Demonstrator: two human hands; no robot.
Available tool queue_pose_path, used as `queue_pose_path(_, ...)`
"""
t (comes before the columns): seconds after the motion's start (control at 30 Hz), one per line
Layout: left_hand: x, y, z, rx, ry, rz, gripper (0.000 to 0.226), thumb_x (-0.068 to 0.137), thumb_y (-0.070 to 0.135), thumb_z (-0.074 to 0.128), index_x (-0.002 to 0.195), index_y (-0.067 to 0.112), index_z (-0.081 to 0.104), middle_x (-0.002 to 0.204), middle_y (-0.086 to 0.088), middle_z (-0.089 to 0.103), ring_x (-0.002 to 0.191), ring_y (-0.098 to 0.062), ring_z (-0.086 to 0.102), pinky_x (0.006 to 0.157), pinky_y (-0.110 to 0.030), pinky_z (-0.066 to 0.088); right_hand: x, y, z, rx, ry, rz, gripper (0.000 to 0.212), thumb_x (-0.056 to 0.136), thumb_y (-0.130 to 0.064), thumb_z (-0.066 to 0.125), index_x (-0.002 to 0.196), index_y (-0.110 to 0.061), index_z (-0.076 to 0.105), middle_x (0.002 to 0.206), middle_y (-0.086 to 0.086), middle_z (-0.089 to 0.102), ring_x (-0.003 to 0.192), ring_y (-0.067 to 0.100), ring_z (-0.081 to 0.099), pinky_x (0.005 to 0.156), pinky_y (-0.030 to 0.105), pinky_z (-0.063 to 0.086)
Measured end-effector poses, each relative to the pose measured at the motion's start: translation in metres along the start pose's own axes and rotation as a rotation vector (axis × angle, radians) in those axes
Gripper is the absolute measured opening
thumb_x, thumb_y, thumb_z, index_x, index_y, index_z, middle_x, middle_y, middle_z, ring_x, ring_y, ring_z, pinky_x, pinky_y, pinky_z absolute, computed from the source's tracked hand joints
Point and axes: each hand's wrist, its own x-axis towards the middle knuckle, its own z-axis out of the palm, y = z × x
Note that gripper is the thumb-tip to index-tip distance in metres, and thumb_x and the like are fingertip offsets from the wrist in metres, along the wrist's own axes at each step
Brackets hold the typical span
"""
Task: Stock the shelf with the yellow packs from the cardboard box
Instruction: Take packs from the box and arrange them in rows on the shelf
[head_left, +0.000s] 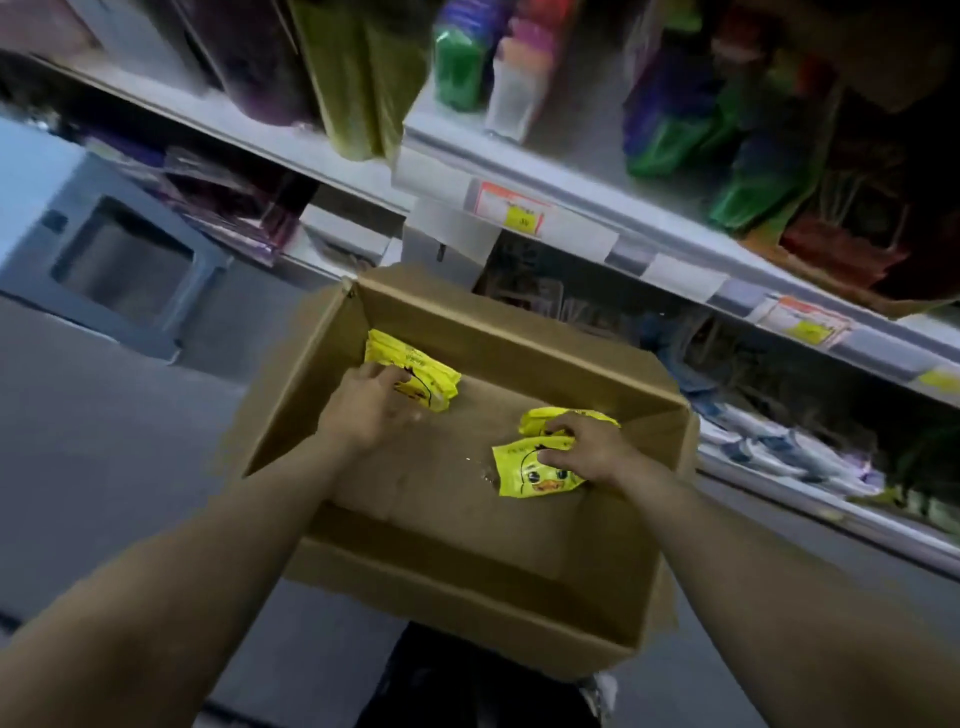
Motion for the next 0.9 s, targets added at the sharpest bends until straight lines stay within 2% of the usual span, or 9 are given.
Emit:
queue_pose_path(0.17, 0.049, -0.023, 0.029, 0.154, 0.021, 0.045, 0.06, 0.084, 0.042, 0.071, 0.137, 0.026, 0.05, 0.144, -0.007, 0.041, 0.13, -0.031, 0.036, 0.107, -0.041, 0.035, 0.051, 0.019, 0.036, -0.018, -0.022, 0.061, 0.062, 0.08, -0.048, 0.077, 0.135, -0.028, 0.055, 0.136, 0.002, 0.06, 0.127, 0.027, 0.052, 0.102, 0.032, 0.042)
queue_pose_path(0.33, 0.077, -0.032, 0.052, 0.276, 0.057, 0.113, 0.066, 0.085, 0.039, 0.069, 0.144, 0.027, 0.043, 0.15, -0.008, 0.033, 0.136, -0.03, 0.031, 0.111, -0.04, 0.027, 0.082, 0.036, 0.066, -0.165, 0.02, 0.031, 0.071, 0.077, -0.051, 0.077, 0.139, -0.029, 0.051, 0.144, 0.003, 0.052, 0.136, 0.029, 0.04, 0.118, 0.047, 0.022)
queue_pose_path(0.47, 0.082, -0.03, 0.064, 0.319, 0.126, 0.113, 0.066, 0.083, 0.034, 0.073, 0.14, 0.02, 0.043, 0.142, -0.011, 0.037, 0.128, -0.032, 0.035, 0.101, -0.043, 0.038, 0.094, 0.043, 0.084, -0.232, 0.1, 0.038, 0.081, 0.069, -0.052, 0.082, 0.139, -0.033, 0.045, 0.142, 0.003, 0.046, 0.134, 0.027, 0.038, 0.117, 0.049, 0.023)
queue_pose_path(0.63, 0.091, -0.029, 0.072, 0.397, 0.213, 0.056, 0.059, 0.074, 0.031, 0.081, 0.116, 0.006, 0.048, 0.116, -0.018, 0.047, 0.106, -0.036, 0.047, 0.085, -0.045, 0.045, 0.098, 0.05, 0.101, -0.253, 0.05, 0.201, 0.083, 0.07, -0.052, 0.083, 0.137, -0.02, 0.047, 0.144, 0.009, 0.042, 0.141, 0.032, 0.028, 0.112, 0.043, 0.035)
queue_pose_path(0.67, 0.092, -0.03, 0.072, 0.405, 0.208, 0.047, 0.059, 0.074, 0.032, 0.081, 0.115, 0.006, 0.048, 0.114, -0.018, 0.047, 0.103, -0.036, 0.048, 0.083, -0.045, 0.045, 0.097, 0.053, 0.106, -0.219, 0.038, 0.227, 0.077, 0.07, -0.052, 0.083, 0.134, -0.021, 0.052, 0.145, 0.009, 0.043, 0.141, 0.032, 0.028, 0.11, 0.041, 0.037)
queue_pose_path(0.73, 0.092, -0.031, 0.073, 0.405, 0.199, 0.035, 0.057, 0.075, 0.032, 0.08, 0.115, 0.007, 0.048, 0.115, -0.018, 0.045, 0.102, -0.036, 0.049, 0.08, -0.046, 0.046, 0.094, 0.057, 0.115, -0.13, 0.01, 0.229, 0.06, 0.071, -0.051, 0.083, 0.119, -0.024, 0.06, 0.138, 0.007, 0.05, 0.133, 0.028, 0.04, 0.101, 0.034, 0.041)
queue_pose_path(0.8, 0.093, -0.033, 0.073, 0.393, 0.191, 0.023, 0.054, 0.078, 0.032, 0.078, 0.117, 0.008, 0.049, 0.117, -0.018, 0.042, 0.101, -0.037, 0.051, 0.076, -0.046, 0.047, 0.087, 0.058, 0.122, 0.037, -0.008, 0.236, 0.037, 0.072, -0.043, 0.085, 0.087, -0.024, 0.057, 0.11, 0.004, 0.061, 0.105, 0.022, 0.056, 0.074, 0.026, 0.041)
queue_pose_path(0.83, 0.094, -0.032, 0.071, 0.378, 0.181, 0.01, 0.053, 0.079, 0.031, 0.077, 0.118, 0.008, 0.05, 0.118, -0.017, 0.041, 0.1, -0.038, 0.052, 0.074, -0.045, 0.047, 0.082, 0.058, 0.125, 0.14, -0.007, 0.241, 0.04, 0.073, -0.038, 0.086, 0.076, -0.022, 0.049, 0.093, 0.002, 0.06, 0.09, 0.02, 0.056, 0.062, 0.026, 0.037)
queue_pose_path(0.9, 0.094, -0.027, 0.066, 0.334, 0.144, -0.031, 0.049, 0.082, 0.031, 0.076, 0.119, 0.01, 0.052, 0.121, -0.016, 0.039, 0.096, -0.041, 0.056, 0.073, -0.046, 0.049, 0.072, 0.055, 0.128, 0.295, 0.024, 0.223, 0.044, 0.071, -0.033, 0.088, 0.076, -0.021, 0.046, 0.079, -0.005, 0.052, 0.08, 0.017, 0.051, 0.051, 0.02, 0.03)
